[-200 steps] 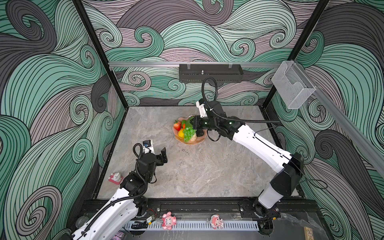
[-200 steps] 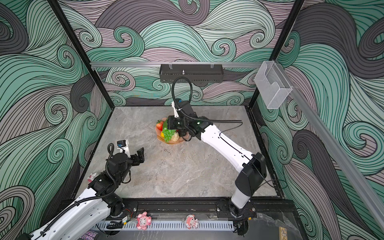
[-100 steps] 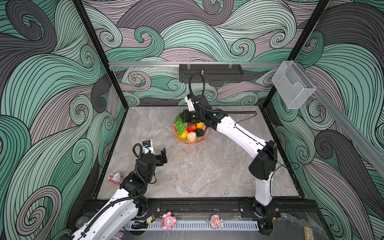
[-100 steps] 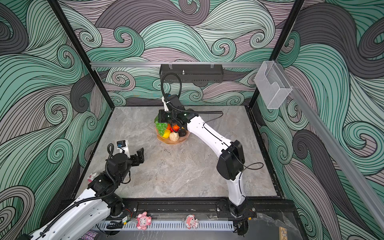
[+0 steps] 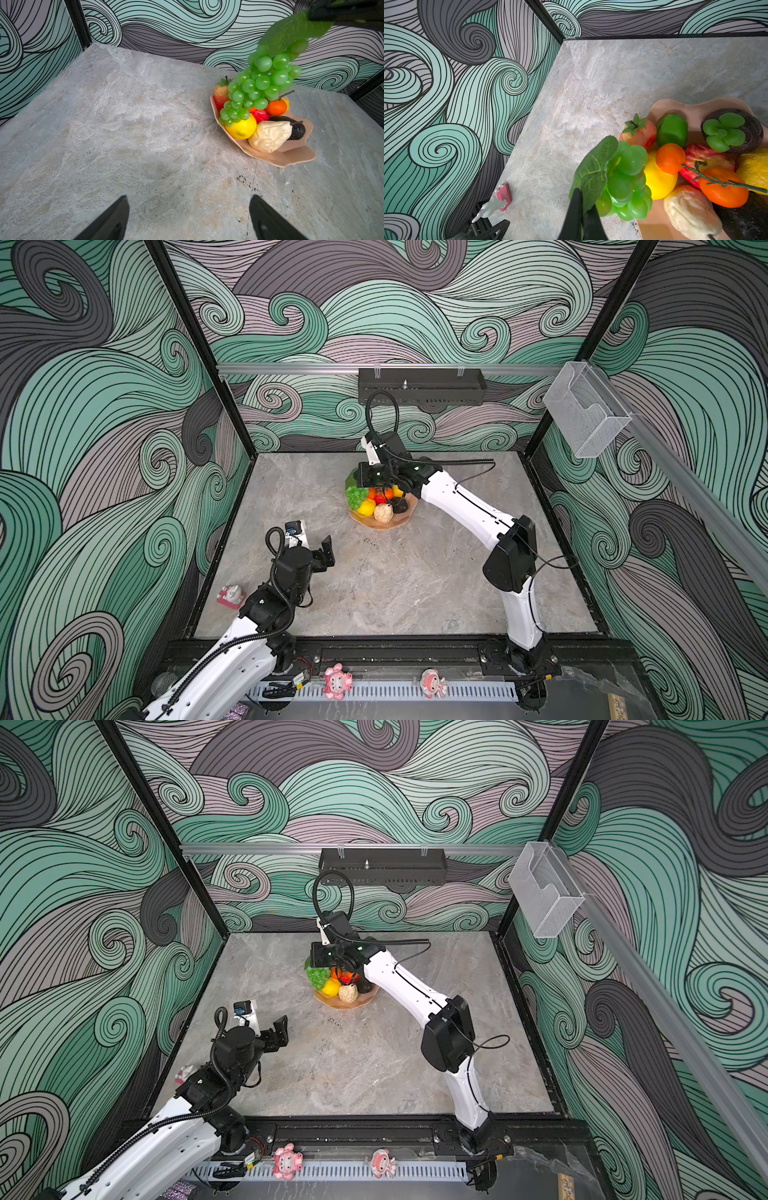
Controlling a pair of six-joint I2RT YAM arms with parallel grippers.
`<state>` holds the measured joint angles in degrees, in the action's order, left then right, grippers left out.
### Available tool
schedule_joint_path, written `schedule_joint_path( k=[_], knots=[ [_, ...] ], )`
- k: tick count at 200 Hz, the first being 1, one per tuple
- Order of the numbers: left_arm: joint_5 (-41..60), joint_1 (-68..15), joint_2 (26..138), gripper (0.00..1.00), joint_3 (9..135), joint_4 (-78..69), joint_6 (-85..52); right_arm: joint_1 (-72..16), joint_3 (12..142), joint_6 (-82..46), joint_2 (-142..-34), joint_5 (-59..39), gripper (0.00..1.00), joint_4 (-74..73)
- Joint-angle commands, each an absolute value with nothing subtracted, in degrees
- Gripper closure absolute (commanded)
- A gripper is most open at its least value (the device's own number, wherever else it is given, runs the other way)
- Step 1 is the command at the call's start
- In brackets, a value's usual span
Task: Place and organize the fake fruits in the fruit bowl
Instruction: 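Lower the grapes onto the bowl's near edge with the right gripper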
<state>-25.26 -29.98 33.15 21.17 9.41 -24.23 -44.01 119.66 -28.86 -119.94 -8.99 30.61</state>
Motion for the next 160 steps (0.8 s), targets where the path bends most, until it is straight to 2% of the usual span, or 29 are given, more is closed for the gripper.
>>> schedule_joint_path(
  k=[1, 65, 160],
  knots=[
    [-25.6, -29.5, 33.0, 0.08, 21.3, 9.7, -25.0, -45.0, 119.4, -27.7, -119.3, -8.3, 1.00, 30.3],
    [-26.1, -29.5, 33.4, 0.06, 21.3, 9.5, -24.7, -45.9, 109.6, -28.3, -113.5, -6.6, 1.00, 27.2],
    [-25.9, -29.4, 33.6, 0.06, 21.2, 9.4, -24.7, -45.3, 102.7, -28.4, -109.6, -3.5, 1.00, 26.4]
  ],
)
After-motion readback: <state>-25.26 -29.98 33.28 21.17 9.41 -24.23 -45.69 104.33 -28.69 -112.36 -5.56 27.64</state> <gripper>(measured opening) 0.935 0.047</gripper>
